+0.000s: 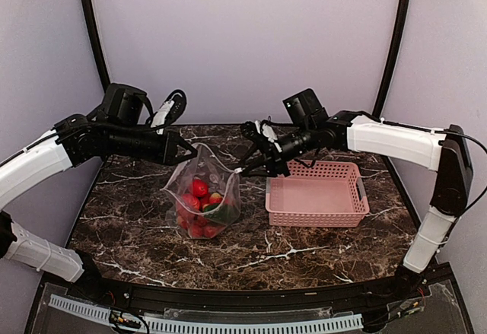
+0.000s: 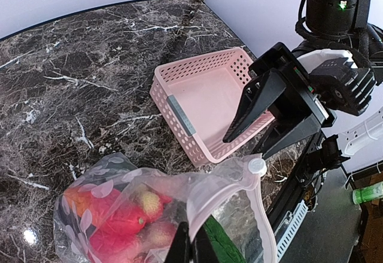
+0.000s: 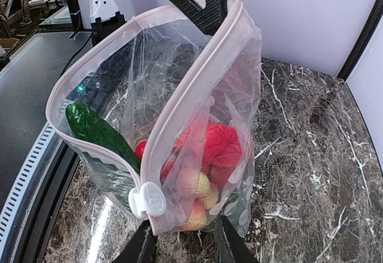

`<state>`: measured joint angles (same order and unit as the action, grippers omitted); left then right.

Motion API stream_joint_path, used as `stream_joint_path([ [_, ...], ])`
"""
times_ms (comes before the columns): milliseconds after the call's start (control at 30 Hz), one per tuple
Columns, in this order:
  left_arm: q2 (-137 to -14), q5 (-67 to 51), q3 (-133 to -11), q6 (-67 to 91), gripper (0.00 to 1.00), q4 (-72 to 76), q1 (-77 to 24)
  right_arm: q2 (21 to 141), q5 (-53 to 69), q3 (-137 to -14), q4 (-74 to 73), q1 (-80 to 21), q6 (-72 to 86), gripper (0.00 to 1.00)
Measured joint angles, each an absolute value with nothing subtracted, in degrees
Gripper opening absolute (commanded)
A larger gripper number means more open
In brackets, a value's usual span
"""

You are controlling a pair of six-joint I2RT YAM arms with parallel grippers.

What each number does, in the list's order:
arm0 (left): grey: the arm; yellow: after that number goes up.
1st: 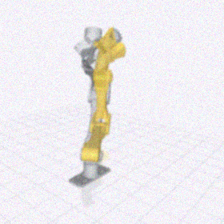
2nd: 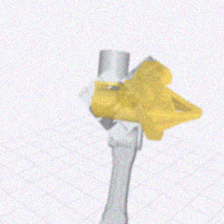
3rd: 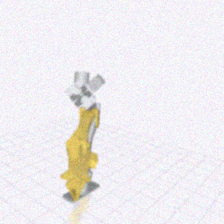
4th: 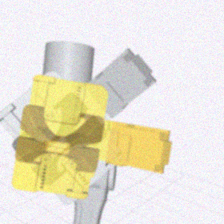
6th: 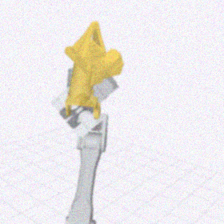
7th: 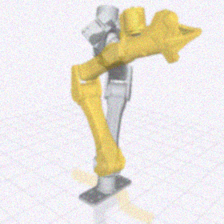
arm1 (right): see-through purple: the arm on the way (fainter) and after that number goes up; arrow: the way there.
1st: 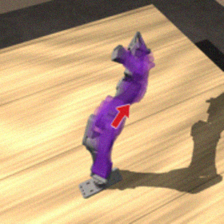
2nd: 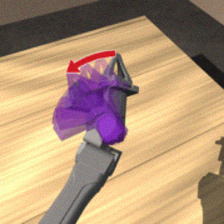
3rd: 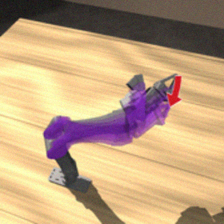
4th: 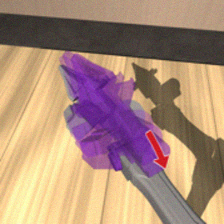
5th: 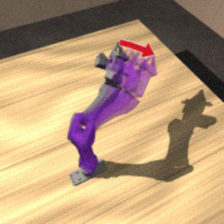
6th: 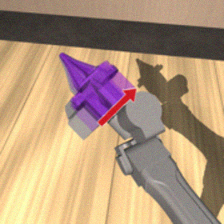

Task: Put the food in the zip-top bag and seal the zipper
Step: Hold the zipper food storage bag at the center of the board.

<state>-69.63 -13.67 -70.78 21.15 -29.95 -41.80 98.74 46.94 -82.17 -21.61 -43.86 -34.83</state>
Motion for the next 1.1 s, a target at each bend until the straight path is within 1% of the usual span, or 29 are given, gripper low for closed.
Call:
stream_joint_path([
  [300, -69.69, -13.63, -70.78, 20.73, 0.01, -29.98, -41.8, 99.72, 46.98, -82.5, -21.19, -44.25, -34.96, 0.14],
  [433, -69.76, -13.26, -70.78, 20.53, 0.01, -29.98, -41.8, 99.81, 47.2, -82.5, -21.17, -44.25, -35.31, 0.01],
  [633, -69.91, -10.81, -71.0, 20.36, 0.01, -30.46, -41.78, 98.94, 47.7, -82.5, -22.46, -44.27, -36.14, 0.0],
  [767, -69.91, -8.36, -72.14, 19.68, 0.02, -31.81, -41.63, 96.88, 46.19, -84.79, -27.4, -44.34, -37.74, 0.0],
  [833, -69.89, -7.27, -72.82, 19.07, 0.06, -32.29, -41.54, 96.07, 44.69, -87.31, -30.11, -44.4, -38.59, 0.0],
  [867, -69.84, -6.55, -73.17, 18.55, 0.12, -32.58, -41.5, 95.61, 43.86, -88.38, -31.24, -44.42, -38.81, 0.0],
  [900, -69.78, -6.2, -73.28, 18.06, 0.16, -32.73, -41.43, 95.09, 43.13, -89.3, -32.34, -44.47, -38.98, 0.0],
  [933, -69.71, -5.8, -73.43, 17.26, 0.23, -33.04, -41.41, 94.67, 42.5, -89.93, -33.26, -44.47, -38.96, 0.0],
  [967, -69.67, -5.34, -73.6, 16.62, 0.26, -33.32, -41.39, 94.19, 41.65, -90.83, -34.52, -44.51, -38.92, 0.0],
  [1000, -69.67, -5.06, -73.89, 15.81, 0.32, -33.61, -41.39, 93.95, 40.95, -91.64, -35.57, -44.58, -38.79, 0.0],
  [1100, -69.38, -5.54, -74.87, 13.58, 0.43, -33.85, -41.36, 93.84, 38.57, -94.3, -38.89, -45.34, -38.52, 0.0],
])
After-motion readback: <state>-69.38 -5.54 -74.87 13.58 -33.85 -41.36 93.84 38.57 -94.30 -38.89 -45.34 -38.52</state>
